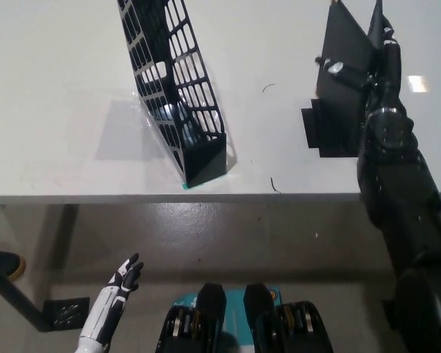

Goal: A notebook is kept standing on the table on the right hand side and a black shelf is kept on the left hand side and the robot uses its right hand to grab the notebook and places it in the shelf

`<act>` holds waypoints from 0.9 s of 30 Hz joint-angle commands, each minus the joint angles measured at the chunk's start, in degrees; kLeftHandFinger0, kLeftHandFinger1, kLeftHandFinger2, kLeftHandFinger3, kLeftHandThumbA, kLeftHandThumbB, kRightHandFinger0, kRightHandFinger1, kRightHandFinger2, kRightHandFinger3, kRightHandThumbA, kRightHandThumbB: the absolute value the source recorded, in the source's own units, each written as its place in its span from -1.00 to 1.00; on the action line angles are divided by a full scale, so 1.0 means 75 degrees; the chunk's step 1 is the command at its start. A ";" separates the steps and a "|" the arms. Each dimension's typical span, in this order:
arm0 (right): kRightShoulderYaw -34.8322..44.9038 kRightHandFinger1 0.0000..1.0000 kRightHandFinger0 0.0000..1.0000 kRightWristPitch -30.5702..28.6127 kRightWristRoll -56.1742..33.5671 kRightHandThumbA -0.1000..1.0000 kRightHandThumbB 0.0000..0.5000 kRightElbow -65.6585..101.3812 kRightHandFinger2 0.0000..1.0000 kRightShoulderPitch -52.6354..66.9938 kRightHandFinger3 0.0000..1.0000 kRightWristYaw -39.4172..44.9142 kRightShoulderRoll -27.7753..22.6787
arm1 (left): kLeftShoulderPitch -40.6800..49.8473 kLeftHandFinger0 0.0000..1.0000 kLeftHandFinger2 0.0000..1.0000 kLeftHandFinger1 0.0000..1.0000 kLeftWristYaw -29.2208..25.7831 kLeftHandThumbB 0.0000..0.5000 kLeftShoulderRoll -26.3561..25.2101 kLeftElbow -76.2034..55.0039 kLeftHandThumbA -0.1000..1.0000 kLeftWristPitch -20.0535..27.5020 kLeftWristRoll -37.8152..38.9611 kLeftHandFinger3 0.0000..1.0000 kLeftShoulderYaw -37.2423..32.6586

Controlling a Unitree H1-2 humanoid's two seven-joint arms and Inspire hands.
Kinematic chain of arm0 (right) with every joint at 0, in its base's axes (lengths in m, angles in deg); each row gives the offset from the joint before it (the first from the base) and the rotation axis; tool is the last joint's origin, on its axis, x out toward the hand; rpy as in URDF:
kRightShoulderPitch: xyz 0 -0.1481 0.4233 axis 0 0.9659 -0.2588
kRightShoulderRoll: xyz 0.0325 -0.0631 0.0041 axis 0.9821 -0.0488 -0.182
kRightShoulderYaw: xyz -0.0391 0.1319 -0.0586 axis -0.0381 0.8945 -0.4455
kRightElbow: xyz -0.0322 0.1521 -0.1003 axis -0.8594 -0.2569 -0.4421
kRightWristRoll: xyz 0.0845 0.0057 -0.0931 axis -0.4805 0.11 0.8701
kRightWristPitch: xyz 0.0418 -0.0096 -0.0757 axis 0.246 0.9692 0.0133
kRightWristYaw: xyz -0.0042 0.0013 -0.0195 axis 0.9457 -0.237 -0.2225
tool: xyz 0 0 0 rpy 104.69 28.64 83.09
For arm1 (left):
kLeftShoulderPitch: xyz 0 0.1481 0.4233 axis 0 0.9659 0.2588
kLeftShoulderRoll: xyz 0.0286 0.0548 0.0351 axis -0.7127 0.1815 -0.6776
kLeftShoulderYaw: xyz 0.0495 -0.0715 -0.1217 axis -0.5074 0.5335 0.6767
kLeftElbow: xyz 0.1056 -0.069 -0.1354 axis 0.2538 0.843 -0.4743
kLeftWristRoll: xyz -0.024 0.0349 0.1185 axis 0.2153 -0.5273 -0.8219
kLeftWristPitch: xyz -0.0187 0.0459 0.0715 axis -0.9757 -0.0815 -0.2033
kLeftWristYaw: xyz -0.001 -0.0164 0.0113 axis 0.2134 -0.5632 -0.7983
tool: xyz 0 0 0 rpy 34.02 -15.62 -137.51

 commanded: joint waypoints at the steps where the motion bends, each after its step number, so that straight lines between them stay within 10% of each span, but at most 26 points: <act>1: 0.1077 -0.81 -0.83 -0.0633 -0.1598 -0.46 0.03 -0.0706 -0.61 -0.1027 -0.31 -0.0550 0.0070 | -0.0017 1.00 1.00 1.00 -0.0032 -0.30 -0.0062 -0.0132 1.00 0.0263 -0.0036 1.00 0.0029; 2: 0.1436 -0.99 -0.99 -0.0659 -0.1964 -0.93 -0.05 -0.0849 -0.82 -0.1113 -0.70 -0.0520 0.0089 | -0.0017 1.00 1.00 1.00 -0.0024 -0.29 -0.0072 -0.0160 1.00 0.0238 -0.0034 1.00 0.0033; 5: 0.1807 -1.00 -1.00 -0.0816 -0.2149 -1.00 -0.56 -0.0908 -0.30 -0.1103 -0.80 -0.0473 0.0151 | -0.0062 1.00 1.00 1.00 -0.0025 -0.30 -0.0097 -0.0182 1.00 0.0218 -0.0027 1.00 0.0056; 7: 0.1910 -1.00 -1.00 -0.0957 -0.2168 -1.00 -0.62 -0.0857 -0.11 -0.1038 -0.30 -0.0372 0.0208 | -0.0057 1.00 1.00 1.00 -0.0012 -0.31 -0.0099 -0.0205 1.00 0.0226 -0.0018 1.00 0.0051; 11: 0.1791 -1.00 -1.00 -0.1213 -0.2080 -1.00 -0.69 -0.0751 -0.84 -0.0945 -0.30 -0.0256 0.0268 | -0.0073 1.00 1.00 1.00 0.0006 -0.32 -0.0132 -0.0200 1.00 0.0191 -0.0030 1.00 0.0049; 15: 0.1708 -0.80 -1.00 -0.1467 -0.2257 -1.00 -0.57 -0.0590 -0.01 -0.0885 -0.02 -0.0099 0.0323 | -0.0084 1.00 1.00 1.00 0.0005 -0.39 -0.0119 -0.0166 1.00 0.0263 0.0016 1.00 0.0063; 20: 0.1411 -0.68 -1.00 -0.1617 -0.2088 -1.00 -0.64 -0.0347 0.34 -0.0844 0.24 -0.0304 0.0337 | -0.0090 1.00 1.00 1.00 0.0005 -0.33 -0.0116 -0.0223 1.00 0.0154 0.0008 1.00 0.0068; 27: 0.0384 -0.58 -1.00 -0.1302 -0.1355 -1.00 -0.61 0.2172 0.18 -0.0474 0.32 -0.0576 0.0512 | -0.0104 1.00 1.00 1.00 0.0010 -0.46 -0.0136 -0.0150 1.00 0.0296 -0.0001 1.00 0.0057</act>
